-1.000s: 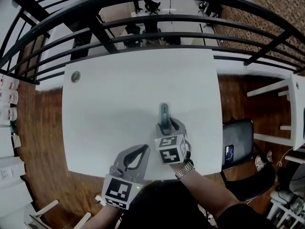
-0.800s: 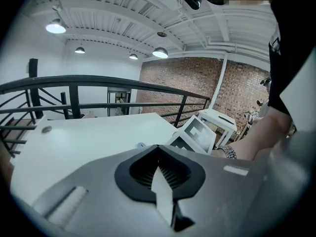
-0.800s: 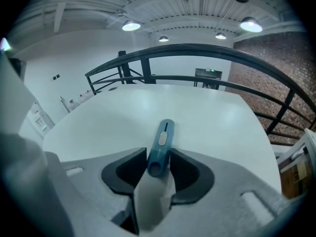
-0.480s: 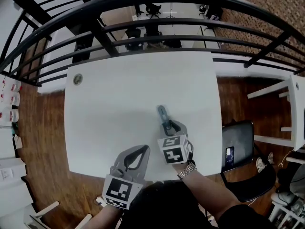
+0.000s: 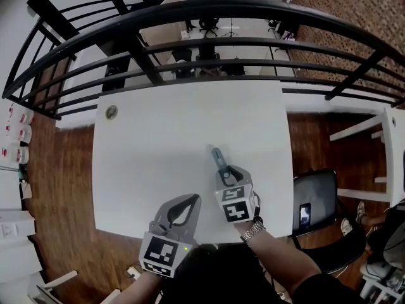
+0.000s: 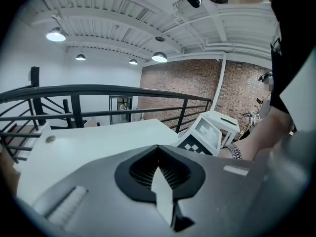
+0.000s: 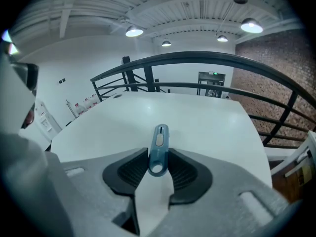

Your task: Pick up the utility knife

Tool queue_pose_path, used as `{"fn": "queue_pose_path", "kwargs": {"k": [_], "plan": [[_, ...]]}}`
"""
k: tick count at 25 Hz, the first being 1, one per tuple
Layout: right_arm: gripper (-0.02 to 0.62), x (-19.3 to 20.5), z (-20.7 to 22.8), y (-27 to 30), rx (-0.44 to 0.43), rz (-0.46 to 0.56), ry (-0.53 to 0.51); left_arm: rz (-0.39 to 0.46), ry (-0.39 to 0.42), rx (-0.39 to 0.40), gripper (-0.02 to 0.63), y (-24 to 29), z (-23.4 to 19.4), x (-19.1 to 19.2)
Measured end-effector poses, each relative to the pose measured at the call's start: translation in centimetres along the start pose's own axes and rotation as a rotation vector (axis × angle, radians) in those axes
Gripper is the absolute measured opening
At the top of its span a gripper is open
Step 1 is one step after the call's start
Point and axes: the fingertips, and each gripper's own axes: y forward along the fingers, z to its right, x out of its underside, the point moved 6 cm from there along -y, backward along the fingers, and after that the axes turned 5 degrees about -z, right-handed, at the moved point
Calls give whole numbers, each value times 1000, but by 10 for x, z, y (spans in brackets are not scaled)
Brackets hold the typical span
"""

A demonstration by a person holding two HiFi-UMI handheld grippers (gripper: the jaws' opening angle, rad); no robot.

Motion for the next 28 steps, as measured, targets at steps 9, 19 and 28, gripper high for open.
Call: {"fn": "queue_pose_path", "kwargs": {"k": [9, 19, 28], "plan": [[118, -12, -12, -46, 10, 76, -18, 73, 29, -5, 17, -26, 5, -14], [118, -13, -51, -123, 43, 200, -45, 159, 71, 0, 17, -83, 17, -15], [118, -7, -84, -194, 89, 319, -76, 230, 91, 27, 17, -127, 36, -13]]}}
